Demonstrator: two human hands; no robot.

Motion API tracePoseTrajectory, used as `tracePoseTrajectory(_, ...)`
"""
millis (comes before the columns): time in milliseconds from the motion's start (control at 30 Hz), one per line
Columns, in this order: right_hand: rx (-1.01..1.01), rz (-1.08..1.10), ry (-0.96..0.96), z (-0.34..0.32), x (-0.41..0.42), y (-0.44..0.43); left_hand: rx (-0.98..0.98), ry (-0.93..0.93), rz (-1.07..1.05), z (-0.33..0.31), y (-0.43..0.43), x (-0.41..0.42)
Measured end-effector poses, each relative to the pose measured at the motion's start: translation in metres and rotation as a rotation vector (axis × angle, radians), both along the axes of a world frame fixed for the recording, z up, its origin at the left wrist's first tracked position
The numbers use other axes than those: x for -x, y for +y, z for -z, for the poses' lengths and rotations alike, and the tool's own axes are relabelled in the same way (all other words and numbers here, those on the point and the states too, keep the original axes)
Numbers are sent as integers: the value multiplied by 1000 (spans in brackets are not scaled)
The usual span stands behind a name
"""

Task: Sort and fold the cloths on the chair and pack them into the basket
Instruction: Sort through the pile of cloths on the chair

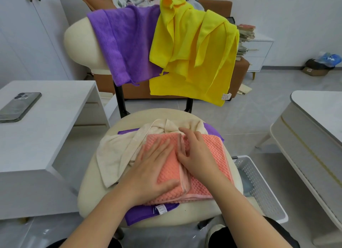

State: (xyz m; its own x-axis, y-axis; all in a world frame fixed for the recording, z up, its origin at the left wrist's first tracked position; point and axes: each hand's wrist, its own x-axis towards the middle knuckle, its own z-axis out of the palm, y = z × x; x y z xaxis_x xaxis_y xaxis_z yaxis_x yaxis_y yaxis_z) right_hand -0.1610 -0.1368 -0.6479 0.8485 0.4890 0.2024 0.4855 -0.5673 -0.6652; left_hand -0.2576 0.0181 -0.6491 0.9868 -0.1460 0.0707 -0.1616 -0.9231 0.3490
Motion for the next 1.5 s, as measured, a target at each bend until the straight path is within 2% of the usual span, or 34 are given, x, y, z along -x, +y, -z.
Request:
tracePoseTrajectory(100, 53, -104, -171, 0, 3, 0, 166, -121, -77, 6, 13, 7)
tracePoseTrajectory(267, 89, -153, -129, 9, 4, 0, 388, -242, -298, 4, 27, 21)
tracePoseTrajectory(367, 54, -170, -42, 7, 6, -2, 491, -24, -295, -2, 31, 29)
tracePoseTrajectory(467, 67, -188, 1, 5, 9, -3, 435, 211, -206, -7, 31, 35)
tracePoseTrajectory(700, 39, -184, 22, 6, 12, -3, 512, 295, -163, -8, 40, 37)
tracePoseTrajectory(933, 48, -186, 24, 4, 13, -3, 979, 393, -543, -18, 25, 26)
tracePoseTrajectory(1133, 20, -180, 53, 3, 13, -4, 993, 547, -566, -25, 10, 14)
tracePoseTrajectory(1267, 14, -195, 64, 2, 12, -6, 1115, 518, -609, -22, 2, 6)
tracePoseTrajectory(1433, -162, -171, 29, -4, 9, -5, 1173, 213, -659, -32, -4, -7)
tracePoseTrajectory(1500, -196, -180, 29, -4, 6, -6, 1095, 174, -694, -36, 2, -10)
